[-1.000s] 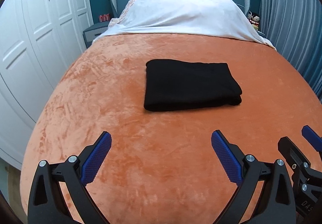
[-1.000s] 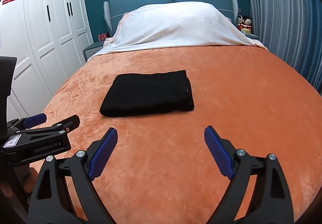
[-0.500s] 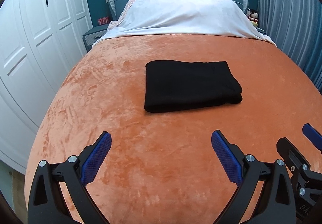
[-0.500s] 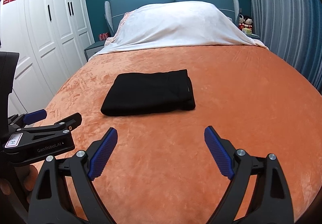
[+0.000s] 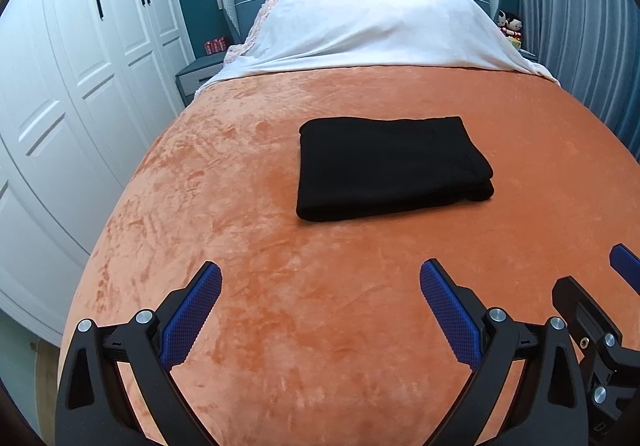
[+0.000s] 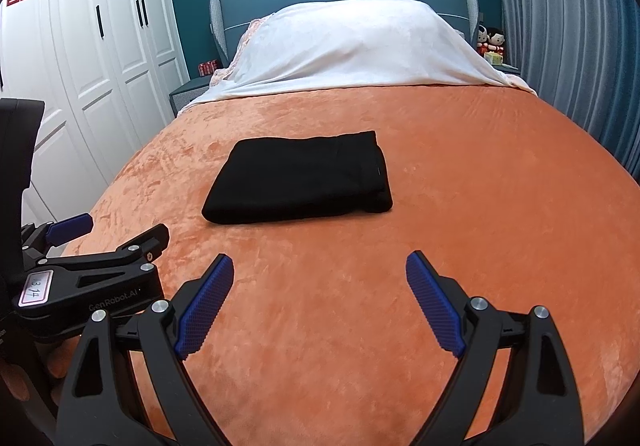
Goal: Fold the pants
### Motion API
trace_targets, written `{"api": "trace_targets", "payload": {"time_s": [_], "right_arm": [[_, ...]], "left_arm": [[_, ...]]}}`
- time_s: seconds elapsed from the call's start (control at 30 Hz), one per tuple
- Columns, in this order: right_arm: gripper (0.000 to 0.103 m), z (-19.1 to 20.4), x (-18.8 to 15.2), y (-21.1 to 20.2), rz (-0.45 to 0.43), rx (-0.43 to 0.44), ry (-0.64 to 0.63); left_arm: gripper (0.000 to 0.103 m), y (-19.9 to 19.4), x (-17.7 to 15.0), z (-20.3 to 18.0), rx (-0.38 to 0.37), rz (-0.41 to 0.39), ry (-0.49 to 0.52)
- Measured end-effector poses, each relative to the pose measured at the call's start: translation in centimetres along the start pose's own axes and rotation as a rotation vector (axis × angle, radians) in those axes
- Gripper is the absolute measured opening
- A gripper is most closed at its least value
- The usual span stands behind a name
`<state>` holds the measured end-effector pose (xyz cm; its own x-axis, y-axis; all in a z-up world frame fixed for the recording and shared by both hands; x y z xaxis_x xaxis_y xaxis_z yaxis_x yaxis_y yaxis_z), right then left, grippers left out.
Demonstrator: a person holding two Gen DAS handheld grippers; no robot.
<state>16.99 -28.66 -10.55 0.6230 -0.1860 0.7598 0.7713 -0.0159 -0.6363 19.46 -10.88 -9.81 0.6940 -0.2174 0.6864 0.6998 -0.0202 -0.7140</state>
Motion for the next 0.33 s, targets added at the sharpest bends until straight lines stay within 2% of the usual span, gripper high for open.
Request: {"api": "trace_targets", "payload": {"time_s": [0.13,0.33], "right_arm": [[0.086,-0.1,-0.4,0.1,0.011,0.0,0.001],[0.086,0.0,-1.3,-0.1,0.033,0.001,0.0]], "left_arm": [[0.098,-0.1,-0.4,0.0,0.023,0.005,0.014],[0.098,-0.2,-2.2,0.5,0.002,0.045,-0.008]]}}
Point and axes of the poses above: each gripper's, at about its wrist camera, not at the fingertips, and y roughly the way its jaws point, z to its left, x to its top, the point moved 1 cm from there along y, roughly the way its jaws point
